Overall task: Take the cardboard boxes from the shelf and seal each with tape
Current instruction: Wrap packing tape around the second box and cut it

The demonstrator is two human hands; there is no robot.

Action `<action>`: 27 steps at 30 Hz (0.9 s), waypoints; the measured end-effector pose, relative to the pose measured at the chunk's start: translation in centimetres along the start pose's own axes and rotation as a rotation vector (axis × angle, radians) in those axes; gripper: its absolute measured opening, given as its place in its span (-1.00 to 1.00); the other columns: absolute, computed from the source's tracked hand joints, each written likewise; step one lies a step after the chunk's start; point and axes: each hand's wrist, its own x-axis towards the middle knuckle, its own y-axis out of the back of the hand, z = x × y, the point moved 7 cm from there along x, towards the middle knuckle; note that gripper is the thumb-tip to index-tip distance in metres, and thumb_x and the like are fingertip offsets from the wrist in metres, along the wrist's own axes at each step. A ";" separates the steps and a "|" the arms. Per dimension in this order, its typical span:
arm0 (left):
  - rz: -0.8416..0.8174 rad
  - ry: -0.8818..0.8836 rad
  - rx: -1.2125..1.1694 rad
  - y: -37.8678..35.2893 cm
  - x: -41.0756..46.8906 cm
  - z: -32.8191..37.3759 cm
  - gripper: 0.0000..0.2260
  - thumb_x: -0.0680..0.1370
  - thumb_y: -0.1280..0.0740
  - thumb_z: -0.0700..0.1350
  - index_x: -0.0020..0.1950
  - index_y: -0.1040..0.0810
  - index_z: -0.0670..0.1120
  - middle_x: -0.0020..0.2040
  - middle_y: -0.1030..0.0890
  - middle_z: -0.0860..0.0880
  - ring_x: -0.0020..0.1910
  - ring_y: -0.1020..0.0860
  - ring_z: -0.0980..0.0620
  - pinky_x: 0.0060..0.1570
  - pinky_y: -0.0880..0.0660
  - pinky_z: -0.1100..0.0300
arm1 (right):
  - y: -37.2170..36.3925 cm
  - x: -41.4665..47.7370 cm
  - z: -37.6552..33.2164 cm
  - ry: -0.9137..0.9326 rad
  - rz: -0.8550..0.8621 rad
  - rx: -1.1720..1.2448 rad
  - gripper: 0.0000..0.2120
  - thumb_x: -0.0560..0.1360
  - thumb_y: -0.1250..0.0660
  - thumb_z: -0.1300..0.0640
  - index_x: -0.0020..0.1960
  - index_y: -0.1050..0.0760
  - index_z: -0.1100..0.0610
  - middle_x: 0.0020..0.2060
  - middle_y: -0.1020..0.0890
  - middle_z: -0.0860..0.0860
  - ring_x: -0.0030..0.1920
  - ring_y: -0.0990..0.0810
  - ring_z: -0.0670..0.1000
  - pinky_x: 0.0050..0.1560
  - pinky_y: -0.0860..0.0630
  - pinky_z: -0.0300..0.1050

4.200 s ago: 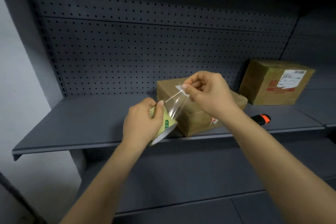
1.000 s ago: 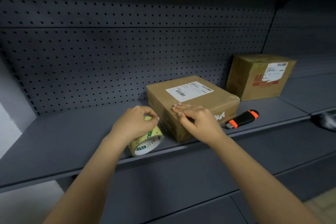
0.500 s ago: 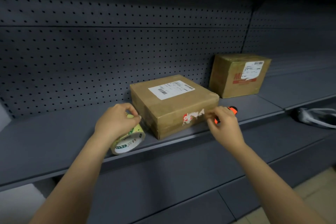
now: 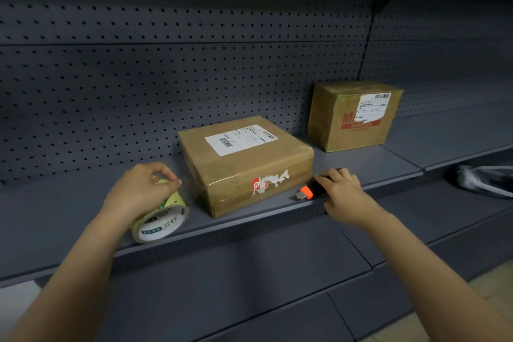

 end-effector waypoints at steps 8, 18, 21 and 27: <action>0.002 -0.017 -0.044 0.0 -0.1 0.0 -0.93 0.51 -0.40 0.02 -0.16 -0.60 0.08 -0.07 -0.61 0.06 -0.12 -0.51 0.07 -0.08 -0.47 0.08 | 1.9 -1.8 -1.1 0.183 0.196 -0.048 -0.74 0.47 -0.44 0.11 0.13 -0.60 0.15 -0.03 -0.63 0.10 0.02 -0.58 0.20 0.12 -0.39 0.04; 0.055 -0.057 -0.122 0.5 -0.2 -1.2 -0.90 0.57 -0.27 0.00 -0.09 -0.56 0.11 -0.19 -0.61 0.10 -0.24 -0.57 0.06 -0.20 -0.54 0.11 | 9.3 -6.4 -20.1 0.075 0.339 0.192 -0.65 0.63 0.02 -0.15 0.13 -0.36 0.08 -0.42 -0.40 -0.10 -0.52 -0.44 0.05 -0.57 -0.10 -0.15; 0.017 -0.063 -0.140 0.6 0.1 -1.5 -0.90 0.59 -0.25 0.00 -0.08 -0.55 0.11 -0.21 -0.61 0.08 -0.23 -0.58 0.05 -0.21 -0.55 0.11 | 9.9 -6.0 -24.0 0.041 0.240 0.240 -0.76 0.65 -0.02 -0.11 0.11 -0.29 0.04 -0.37 -0.46 -0.05 -0.44 -0.40 0.08 -0.50 -0.22 -0.10; -0.078 -0.075 -0.181 0.3 0.8 -1.9 -0.91 0.56 -0.27 0.00 -0.12 -0.53 0.08 -0.28 -0.58 0.10 -0.25 -0.56 0.07 -0.29 -0.45 0.18 | 11.2 -4.8 -26.6 -0.109 0.161 0.165 -0.77 0.64 -0.08 -0.09 0.17 -0.32 0.04 -0.32 -0.42 -0.01 -0.29 -0.52 0.16 -0.39 -0.28 -0.08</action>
